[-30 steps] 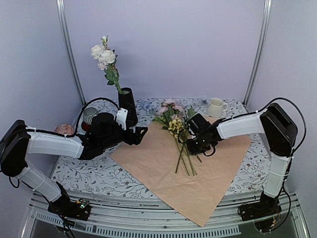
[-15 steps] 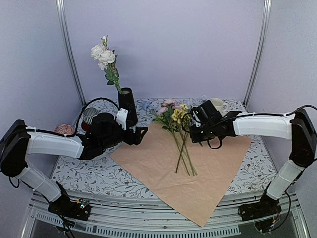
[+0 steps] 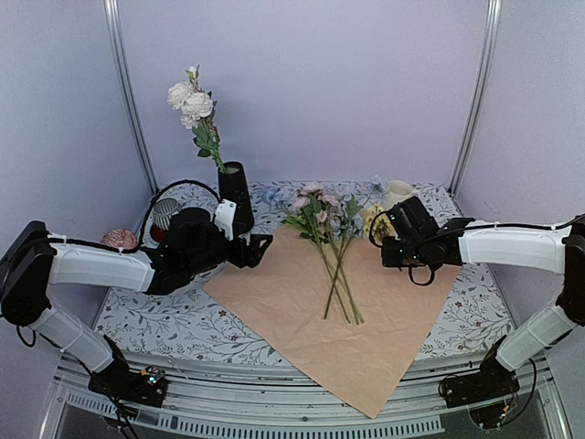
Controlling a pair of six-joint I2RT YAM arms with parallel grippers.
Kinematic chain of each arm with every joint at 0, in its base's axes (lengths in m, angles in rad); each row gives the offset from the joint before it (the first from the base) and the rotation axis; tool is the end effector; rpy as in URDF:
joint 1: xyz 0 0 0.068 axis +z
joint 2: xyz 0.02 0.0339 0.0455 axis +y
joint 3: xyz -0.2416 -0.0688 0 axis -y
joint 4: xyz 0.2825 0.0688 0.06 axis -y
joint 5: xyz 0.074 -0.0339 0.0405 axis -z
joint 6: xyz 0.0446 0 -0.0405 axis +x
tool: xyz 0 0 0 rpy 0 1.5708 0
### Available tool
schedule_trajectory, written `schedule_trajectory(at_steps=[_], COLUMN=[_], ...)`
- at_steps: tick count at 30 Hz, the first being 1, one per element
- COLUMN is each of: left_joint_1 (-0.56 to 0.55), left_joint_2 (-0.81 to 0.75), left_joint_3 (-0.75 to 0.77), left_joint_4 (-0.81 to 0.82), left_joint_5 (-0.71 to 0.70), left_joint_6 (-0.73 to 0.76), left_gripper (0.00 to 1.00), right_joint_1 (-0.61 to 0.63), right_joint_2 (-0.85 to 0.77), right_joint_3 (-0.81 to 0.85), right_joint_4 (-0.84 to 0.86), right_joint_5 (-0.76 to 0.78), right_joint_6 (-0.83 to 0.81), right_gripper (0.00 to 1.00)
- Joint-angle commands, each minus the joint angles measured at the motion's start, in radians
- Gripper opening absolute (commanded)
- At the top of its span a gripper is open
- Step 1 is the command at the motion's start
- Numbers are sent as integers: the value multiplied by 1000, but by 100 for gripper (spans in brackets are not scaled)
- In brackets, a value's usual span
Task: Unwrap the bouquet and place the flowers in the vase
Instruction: Place the fake flower on the flattened wrapping paper.
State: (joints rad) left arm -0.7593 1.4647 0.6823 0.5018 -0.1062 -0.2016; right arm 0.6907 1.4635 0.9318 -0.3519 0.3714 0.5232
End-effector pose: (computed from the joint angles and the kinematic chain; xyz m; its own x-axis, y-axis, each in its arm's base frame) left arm 0.2577 -0.2381 0.1644 -0.3191 0.0283 -0.9473 0.5581 0.8135 -0.1636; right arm 0.2734 0.2050 0.1729 -0.7241 0.0056 -0.6897 -0.0628 0.9953 0.0739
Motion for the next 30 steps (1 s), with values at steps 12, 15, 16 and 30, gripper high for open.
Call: schedule_trajectory(at_steps=[12,15,16,30], left_joint_1=[-11,-12,-12,-12], left_joint_2=[8,10,10,-5], left_joint_3=[22,23,23,16], left_joint_4=[0,0,0,0], left_joint_5=[-3,-7,-10,-39], left_joint_6=[11,13,12,25], left_gripper=[86,86,86,86], right_joint_1=[-9,38,60,221], right_joint_2=[140,124,133,296], right_joint_3=[38,65,86,186], right_joint_4=[20,26,11,-95], right_joint_5=[-144,-209,-217,-296], right_joint_6=[-5,-58,-65,51], right_gripper=[45,44,43,30])
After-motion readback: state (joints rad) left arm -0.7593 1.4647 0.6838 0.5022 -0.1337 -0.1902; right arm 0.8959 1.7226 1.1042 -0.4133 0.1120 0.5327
